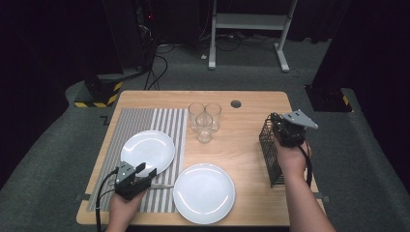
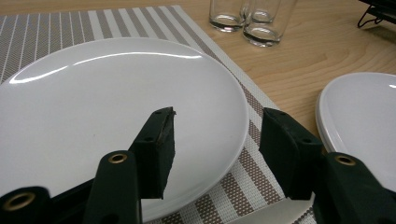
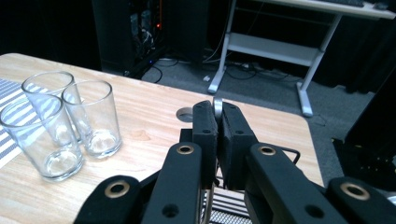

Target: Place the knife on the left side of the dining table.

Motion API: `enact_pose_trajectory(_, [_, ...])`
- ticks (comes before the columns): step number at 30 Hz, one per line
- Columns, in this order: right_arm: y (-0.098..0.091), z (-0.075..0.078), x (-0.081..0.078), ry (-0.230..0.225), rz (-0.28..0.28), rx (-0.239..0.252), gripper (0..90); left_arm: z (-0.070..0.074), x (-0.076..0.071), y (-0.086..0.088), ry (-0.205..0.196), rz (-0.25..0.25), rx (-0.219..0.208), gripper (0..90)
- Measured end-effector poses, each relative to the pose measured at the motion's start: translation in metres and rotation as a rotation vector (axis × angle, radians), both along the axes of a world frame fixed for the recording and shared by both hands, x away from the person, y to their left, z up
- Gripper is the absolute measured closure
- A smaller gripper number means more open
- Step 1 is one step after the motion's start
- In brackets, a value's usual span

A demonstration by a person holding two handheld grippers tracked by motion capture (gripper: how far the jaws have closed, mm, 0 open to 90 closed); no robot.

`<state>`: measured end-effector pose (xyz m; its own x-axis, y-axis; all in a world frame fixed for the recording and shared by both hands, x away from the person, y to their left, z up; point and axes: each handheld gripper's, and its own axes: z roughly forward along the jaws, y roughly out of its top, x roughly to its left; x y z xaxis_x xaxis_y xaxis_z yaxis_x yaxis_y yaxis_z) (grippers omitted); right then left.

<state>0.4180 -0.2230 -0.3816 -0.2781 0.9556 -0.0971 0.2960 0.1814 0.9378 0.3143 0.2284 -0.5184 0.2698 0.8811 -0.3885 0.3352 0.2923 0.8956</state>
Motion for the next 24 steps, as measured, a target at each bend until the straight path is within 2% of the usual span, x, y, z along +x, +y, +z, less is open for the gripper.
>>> enact_pose_trajectory(14, [-0.006,0.007,-0.008,-0.054,-0.007,0.048,86.3,0.0,0.0,0.002,-0.005,-0.003,0.001,45.4])
enact_pose_trajectory(17, [-0.008,0.01,-0.011,-0.079,-0.007,0.063,86.4,0.0,0.0,0.001,-0.01,-0.005,0.003,45.4])
enact_pose_trajectory(19, [-0.009,0.012,-0.014,-0.095,-0.004,0.063,86.5,0.0,-0.001,0.002,-0.009,-0.013,0.014,45.4])
enact_pose_trajectory(21, [-0.009,0.012,-0.017,-0.112,0.004,0.052,86.5,-0.001,0.0,0.0,-0.015,-0.007,-0.002,45.4])
enact_pose_trajectory(24, [-0.008,0.013,-0.02,-0.131,0.005,0.045,86.5,-0.002,0.0,0.0,-0.013,-0.015,0.011,45.5])
